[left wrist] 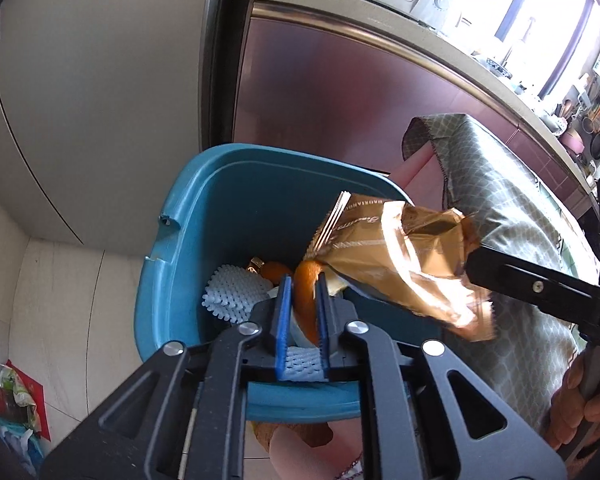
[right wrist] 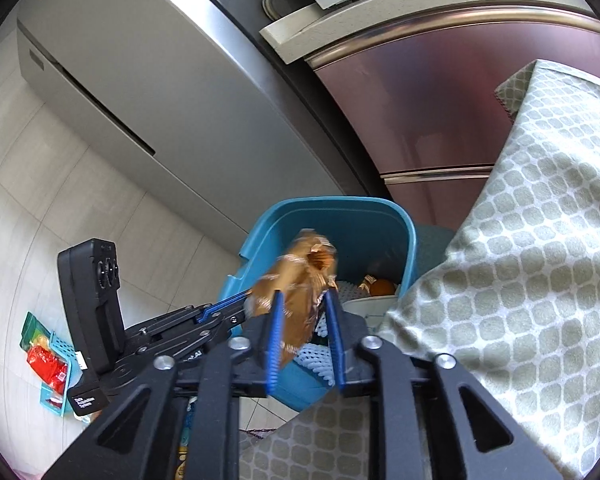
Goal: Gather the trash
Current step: 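Open both tools to drop the orange peel and gold wrapper into the bin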
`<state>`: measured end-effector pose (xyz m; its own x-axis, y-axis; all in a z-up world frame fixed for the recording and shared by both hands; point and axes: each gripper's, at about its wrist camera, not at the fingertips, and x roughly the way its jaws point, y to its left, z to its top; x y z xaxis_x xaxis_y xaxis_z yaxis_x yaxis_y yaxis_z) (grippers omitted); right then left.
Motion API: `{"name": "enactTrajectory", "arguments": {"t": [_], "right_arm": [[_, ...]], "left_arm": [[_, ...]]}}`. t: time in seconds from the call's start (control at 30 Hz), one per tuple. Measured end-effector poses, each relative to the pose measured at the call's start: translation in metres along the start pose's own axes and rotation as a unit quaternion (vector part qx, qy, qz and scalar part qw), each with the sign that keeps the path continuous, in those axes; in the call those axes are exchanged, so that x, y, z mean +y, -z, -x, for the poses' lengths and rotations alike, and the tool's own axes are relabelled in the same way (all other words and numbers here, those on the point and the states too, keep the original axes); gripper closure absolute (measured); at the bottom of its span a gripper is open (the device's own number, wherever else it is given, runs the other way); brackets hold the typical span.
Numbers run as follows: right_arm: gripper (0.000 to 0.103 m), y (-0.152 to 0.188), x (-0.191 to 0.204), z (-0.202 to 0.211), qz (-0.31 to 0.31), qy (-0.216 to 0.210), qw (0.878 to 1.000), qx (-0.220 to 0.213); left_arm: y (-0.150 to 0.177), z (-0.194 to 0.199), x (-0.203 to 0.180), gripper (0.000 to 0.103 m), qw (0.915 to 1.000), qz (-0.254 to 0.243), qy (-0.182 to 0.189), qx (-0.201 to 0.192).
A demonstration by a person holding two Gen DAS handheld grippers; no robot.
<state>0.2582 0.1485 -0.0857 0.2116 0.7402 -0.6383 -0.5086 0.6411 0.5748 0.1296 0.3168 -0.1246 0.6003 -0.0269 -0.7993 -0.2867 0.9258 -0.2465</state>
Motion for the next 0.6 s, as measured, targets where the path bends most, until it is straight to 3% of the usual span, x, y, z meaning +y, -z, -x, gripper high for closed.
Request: {"name": "enactTrajectory", "arguments": {"t": [0.13,0.3,0.43,0.6], "right_arm": [[0.077,0.001,0.000,0.000,0.005,0.002,1.000,0.000],[0.072,0.006,0.002,0.005,0.011,-0.001,1.000,-0.003],[0.069,0.017,0.006,0.023,0.031,-0.001,0.999,-0.017],[0.053,0.034,0.017,0.059,0.067,0.019,0.996,-0.058]], "left_arm": [[-0.002,-0.013,-0.001,0.082,0.9999,0.009,0.003,0.008],[0.001,-0.015,-0.007,0.080,1.0000,0.001,0.007,0.001],[0.008,0.005,-0.017,0.067,0.9991,-0.024,0.014,-0.033],[0.018,0.044,-0.035,0.051,0.9935,-0.057,0.026,-0.095]]}}
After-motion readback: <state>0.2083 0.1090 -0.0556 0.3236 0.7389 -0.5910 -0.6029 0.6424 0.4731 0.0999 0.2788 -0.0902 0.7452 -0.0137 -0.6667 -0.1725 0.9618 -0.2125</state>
